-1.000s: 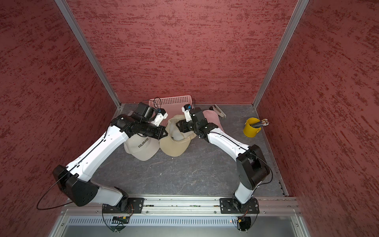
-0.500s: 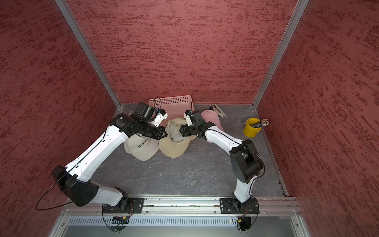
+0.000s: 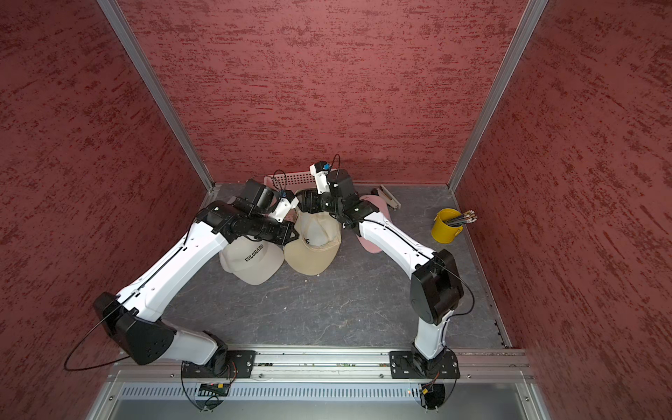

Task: Turn the baseball cap inside out
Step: Turn over the baseball cap.

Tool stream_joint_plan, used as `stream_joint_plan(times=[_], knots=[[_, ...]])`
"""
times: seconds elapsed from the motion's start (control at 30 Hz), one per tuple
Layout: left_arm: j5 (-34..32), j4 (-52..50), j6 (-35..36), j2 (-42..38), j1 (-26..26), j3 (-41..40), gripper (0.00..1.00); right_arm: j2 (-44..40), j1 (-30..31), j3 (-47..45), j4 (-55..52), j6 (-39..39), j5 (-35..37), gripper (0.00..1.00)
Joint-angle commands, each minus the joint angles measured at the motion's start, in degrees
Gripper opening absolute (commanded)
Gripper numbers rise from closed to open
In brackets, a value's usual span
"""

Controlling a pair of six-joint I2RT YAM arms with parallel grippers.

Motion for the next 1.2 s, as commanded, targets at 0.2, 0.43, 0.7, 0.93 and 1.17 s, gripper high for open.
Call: stream_joint_plan(times=[0.2,0.43,0.7,0.93,1.17], knots=[[2.4,2.8,-3.4,-1.6,3.6,-3.8,0.0,-1.4,-4.7,2.0,-0.8,1.3,2.9,0.71],[6.8,1.2,-5.3,0.8,7.3,-0.3,0.0,1.5,-0.5,0.7,-18.2,-11.9,-4.7,0.7],[2.8,-4.6,-2.2,3.6,5.5,0.2,0.0,-0.7,0.5,-7.7,-16.3,-10.7,-5.8,0.73],[6.3,-6.7,-3.2,6.9,6.3,1.8,0.0,-8.9,0.8,-11.8,-15.9,-11.5,-0.1,0.75],[8.3,-7.1,-3.8,9.5,5.7,2.4,0.0,-17.1,0.7,-12.8,-16.5,-12.9,-1.4,0.8]])
